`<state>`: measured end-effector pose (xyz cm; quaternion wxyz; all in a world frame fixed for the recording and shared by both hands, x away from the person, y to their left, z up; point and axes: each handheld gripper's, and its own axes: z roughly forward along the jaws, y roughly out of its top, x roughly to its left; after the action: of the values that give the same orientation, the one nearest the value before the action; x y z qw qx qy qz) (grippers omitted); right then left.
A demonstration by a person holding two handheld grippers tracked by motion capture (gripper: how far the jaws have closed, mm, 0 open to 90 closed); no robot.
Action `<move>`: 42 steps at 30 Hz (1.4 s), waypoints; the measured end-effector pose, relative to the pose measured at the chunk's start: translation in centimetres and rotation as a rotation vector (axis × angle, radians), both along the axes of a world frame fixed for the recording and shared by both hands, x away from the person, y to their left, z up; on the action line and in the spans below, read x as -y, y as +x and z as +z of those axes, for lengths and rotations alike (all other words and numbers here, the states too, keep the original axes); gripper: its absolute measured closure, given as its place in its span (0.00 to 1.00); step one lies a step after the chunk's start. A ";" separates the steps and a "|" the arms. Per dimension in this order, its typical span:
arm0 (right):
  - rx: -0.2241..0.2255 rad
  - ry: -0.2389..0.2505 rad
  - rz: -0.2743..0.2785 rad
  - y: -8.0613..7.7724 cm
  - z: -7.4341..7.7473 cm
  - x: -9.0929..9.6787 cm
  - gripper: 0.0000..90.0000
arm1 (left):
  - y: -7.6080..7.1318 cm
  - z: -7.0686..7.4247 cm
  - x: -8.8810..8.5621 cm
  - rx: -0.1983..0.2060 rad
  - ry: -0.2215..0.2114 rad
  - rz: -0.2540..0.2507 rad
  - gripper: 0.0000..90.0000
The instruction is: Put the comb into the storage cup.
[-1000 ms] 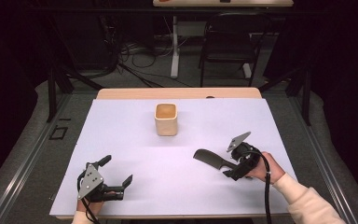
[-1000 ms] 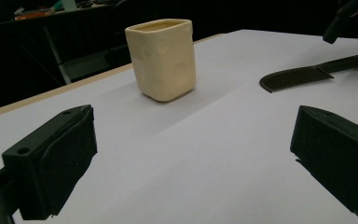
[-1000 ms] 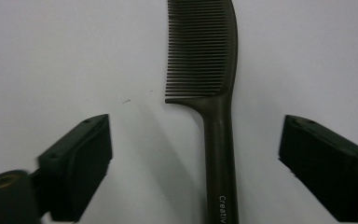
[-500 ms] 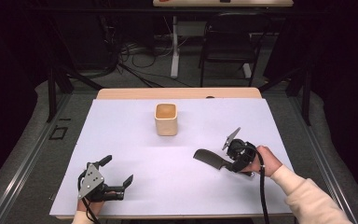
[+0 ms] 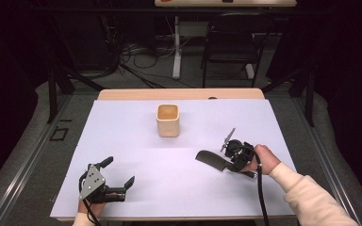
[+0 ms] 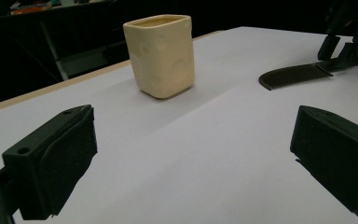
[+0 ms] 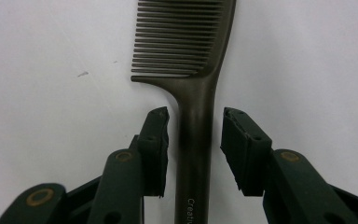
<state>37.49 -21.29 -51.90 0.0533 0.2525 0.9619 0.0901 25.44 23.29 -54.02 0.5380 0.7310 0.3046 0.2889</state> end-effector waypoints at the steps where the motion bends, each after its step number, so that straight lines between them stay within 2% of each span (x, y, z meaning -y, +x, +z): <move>1: -0.002 0.004 0.002 0.0 -0.1 0.0 0.68 | 0.0 0.0 0.0 0.000 0.001 0.000 0.00; 4: -0.014 -0.019 0.005 0.2 -0.2 -0.1 0.72 | 0.0 0.0 0.0 -0.002 0.000 0.000 0.00; 11: -0.038 -0.024 0.005 0.4 -0.7 -0.3 0.75 | 0.0 -0.1 0.0 -0.006 -0.001 0.001 0.00; 16: -0.030 -0.004 -0.003 0.3 -0.7 -0.2 0.79 | 0.1 -0.1 0.0 -0.011 0.002 -0.001 0.00; 18: -0.028 -0.010 -0.003 0.3 -0.7 -0.2 0.80 | 0.1 -0.1 0.0 -0.011 0.002 0.000 0.00; 19: -0.044 -0.037 0.012 0.4 -0.4 -0.1 0.80 | 0.1 -0.1 0.0 -0.011 0.002 0.000 0.00; 20: -0.027 0.006 -0.004 0.2 -0.7 -0.1 0.80 | 0.1 -0.1 0.0 -0.011 0.002 0.000 0.00; 24: -0.014 0.025 -0.009 0.1 -0.5 -0.1 0.80 | 0.1 -0.1 0.0 -0.011 0.004 0.000 0.00; 32: -0.002 0.030 -0.008 -0.1 0.0 0.2 0.80 | 0.1 -0.1 0.0 -0.011 0.005 -0.002 0.00; 33: 0.005 0.049 -0.019 -0.1 0.0 0.2 0.80 | 0.1 -0.1 0.0 -0.011 0.006 -0.003 0.00; 38: 0.014 0.068 -0.021 -0.2 0.5 0.5 0.80 | 0.1 -0.1 0.0 -0.011 0.003 -0.004 0.00; 39: 0.012 0.074 -0.036 -0.4 0.6 0.6 0.80 | 0.1 0.0 0.1 -0.011 0.003 -0.004 0.00; 42: 0.032 0.091 -0.034 -0.5 1.0 0.8 0.80 | 0.1 -0.1 0.0 -0.013 0.004 -0.003 0.00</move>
<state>37.01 -22.05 -50.93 0.0588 0.2694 0.9515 0.1368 25.54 23.25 -54.09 0.5351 0.7342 0.3065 0.2840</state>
